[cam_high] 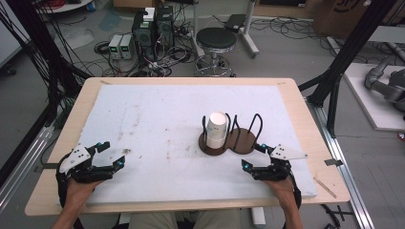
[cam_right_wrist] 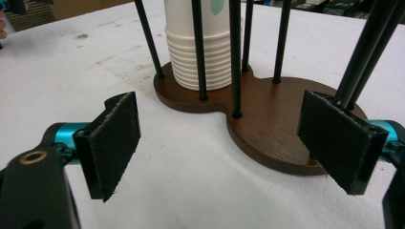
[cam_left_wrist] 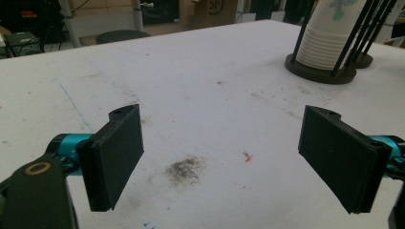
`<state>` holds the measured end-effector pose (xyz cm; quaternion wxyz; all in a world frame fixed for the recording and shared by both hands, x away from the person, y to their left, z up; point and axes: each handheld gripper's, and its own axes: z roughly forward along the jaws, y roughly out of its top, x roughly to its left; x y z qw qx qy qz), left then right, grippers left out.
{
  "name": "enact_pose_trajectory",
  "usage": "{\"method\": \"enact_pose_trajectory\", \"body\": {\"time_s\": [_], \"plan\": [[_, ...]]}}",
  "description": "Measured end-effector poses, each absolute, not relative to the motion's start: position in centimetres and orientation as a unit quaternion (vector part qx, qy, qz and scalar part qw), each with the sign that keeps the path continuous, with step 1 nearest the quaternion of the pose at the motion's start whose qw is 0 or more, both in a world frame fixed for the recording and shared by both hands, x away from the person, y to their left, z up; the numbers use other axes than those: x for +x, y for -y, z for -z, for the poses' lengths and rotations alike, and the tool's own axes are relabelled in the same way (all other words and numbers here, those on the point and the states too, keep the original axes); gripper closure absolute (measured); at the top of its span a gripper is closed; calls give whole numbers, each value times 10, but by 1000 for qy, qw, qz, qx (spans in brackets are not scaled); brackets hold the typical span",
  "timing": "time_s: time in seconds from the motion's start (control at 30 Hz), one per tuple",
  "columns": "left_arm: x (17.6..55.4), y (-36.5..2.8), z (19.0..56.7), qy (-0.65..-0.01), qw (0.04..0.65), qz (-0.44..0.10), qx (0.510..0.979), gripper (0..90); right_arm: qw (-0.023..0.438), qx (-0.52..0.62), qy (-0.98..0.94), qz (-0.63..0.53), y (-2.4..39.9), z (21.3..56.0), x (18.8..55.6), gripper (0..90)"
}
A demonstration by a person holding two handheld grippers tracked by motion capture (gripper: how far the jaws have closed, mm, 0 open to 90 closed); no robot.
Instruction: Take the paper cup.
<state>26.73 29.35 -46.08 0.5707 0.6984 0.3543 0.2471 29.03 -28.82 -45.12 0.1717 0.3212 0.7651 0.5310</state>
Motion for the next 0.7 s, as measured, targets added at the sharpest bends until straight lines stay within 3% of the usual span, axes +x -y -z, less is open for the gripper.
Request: {"method": "enact_pose_trajectory", "body": {"time_s": [0.7], "plan": [[269,-293,461,-357,566,-244,702,154,177,307,-742,-569,297,438,285,150]]}}
